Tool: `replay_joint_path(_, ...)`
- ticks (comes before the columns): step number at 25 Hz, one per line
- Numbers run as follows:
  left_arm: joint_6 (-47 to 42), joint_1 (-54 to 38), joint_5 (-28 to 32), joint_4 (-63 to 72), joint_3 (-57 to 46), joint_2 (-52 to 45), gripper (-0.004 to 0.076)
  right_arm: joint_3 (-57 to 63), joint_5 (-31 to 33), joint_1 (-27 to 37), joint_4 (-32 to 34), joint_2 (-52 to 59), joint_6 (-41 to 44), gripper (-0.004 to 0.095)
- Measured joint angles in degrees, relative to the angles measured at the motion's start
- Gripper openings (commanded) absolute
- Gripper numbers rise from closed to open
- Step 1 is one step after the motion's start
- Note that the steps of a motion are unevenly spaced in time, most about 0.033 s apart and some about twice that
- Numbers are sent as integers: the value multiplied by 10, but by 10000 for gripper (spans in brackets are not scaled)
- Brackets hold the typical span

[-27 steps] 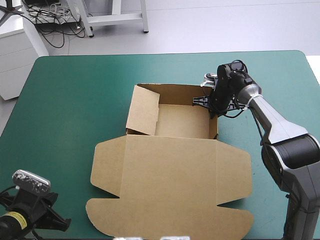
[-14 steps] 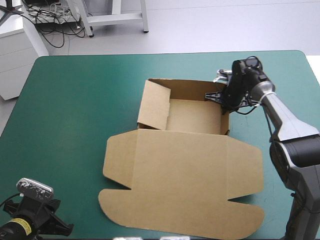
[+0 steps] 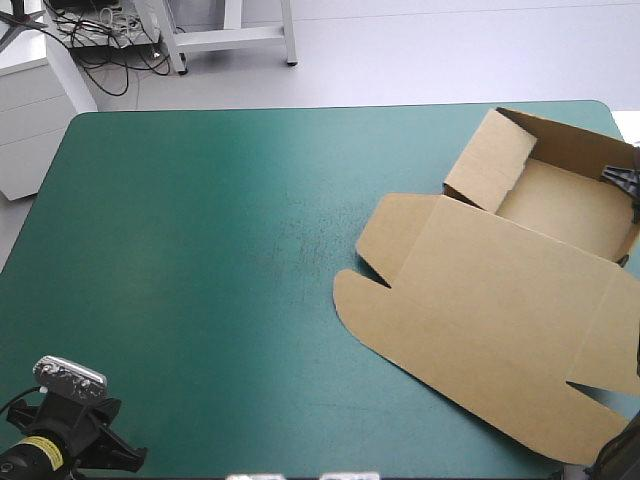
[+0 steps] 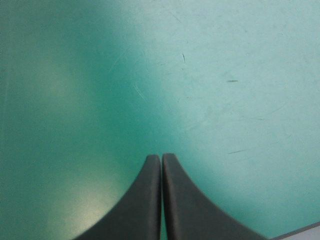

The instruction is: Fold the box

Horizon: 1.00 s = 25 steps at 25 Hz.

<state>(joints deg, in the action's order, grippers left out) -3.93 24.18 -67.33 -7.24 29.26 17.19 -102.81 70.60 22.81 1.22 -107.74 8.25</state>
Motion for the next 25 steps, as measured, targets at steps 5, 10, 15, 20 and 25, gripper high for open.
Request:
replay_joint_path(5,0,0,0,0,0,0,-10,0,4,68,12,0,-2,-15)
replay_joint_path(10,0,0,0,0,0,0,-10,0,4,70,14,0,-2,145)
replay_joint_path(15,0,0,0,0,0,0,-10,12,3,70,13,0,-2,274)
replay_joint_path(20,0,0,0,0,0,0,-10,36,4,70,13,0,-2,375)
replay_joint_path(25,0,0,0,-1,0,0,-10,36,4,70,18,14,-3,479)
